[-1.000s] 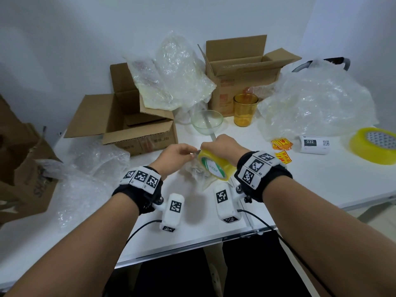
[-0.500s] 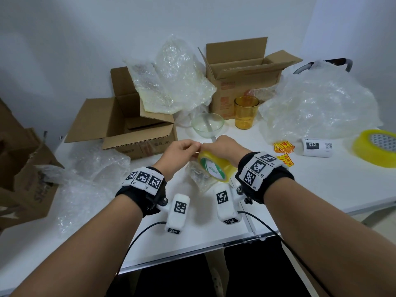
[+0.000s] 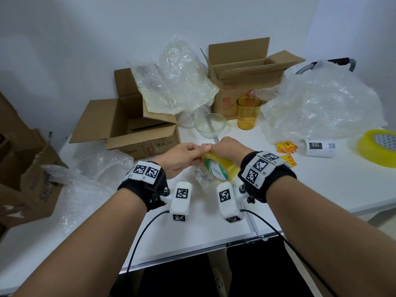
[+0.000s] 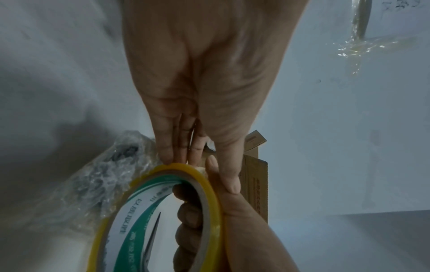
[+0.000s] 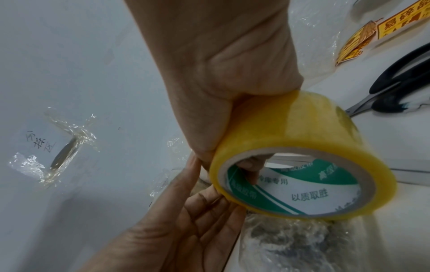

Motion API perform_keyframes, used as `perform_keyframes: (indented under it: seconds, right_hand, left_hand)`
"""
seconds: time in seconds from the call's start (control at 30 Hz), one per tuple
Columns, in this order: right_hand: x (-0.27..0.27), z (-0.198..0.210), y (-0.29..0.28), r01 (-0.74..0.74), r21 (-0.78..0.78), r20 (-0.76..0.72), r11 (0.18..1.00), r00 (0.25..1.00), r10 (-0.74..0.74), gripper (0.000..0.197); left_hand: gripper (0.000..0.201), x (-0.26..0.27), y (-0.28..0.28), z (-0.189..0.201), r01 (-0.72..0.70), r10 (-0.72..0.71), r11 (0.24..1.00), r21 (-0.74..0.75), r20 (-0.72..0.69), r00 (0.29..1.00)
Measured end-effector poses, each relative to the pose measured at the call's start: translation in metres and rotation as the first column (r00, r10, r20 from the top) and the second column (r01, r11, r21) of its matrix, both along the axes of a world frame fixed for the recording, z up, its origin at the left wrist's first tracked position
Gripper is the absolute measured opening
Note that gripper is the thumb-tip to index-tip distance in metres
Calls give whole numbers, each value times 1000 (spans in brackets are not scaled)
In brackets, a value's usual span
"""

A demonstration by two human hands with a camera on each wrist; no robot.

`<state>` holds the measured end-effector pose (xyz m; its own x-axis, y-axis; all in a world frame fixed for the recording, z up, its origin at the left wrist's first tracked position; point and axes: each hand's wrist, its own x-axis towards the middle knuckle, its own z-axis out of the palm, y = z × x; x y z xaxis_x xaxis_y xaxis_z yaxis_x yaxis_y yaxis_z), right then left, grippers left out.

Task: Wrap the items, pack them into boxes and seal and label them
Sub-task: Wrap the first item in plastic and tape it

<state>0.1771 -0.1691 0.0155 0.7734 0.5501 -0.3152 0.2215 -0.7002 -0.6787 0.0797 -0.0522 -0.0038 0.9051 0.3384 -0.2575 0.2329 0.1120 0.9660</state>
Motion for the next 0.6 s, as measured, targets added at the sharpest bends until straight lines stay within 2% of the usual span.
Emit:
perform_keyframes:
  seconds: [0.13, 0.27, 0.33, 0.6]
  right_hand:
    - [0, 0, -1, 9, 23, -26, 1000, 1000, -8, 84]
    - [0, 1, -2, 3, 25, -6, 1000, 1000, -2, 84]
    - [-1, 3, -3, -2, 20, 3, 1000, 1000, 2, 84]
    - [-2, 2, -2, -8, 21, 11, 1000, 1000, 7, 82]
  left_hand:
    - [46, 1, 0, 0, 1, -1, 1000, -26, -8, 1000]
    - [21, 0, 0, 1, 23, -23, 1000, -4, -33, 999]
    - [15, 0, -2, 1, 6, -6, 1000, 4, -33, 999]
    - [24, 4, -4, 6, -79, 81, 997, 28, -80, 994]
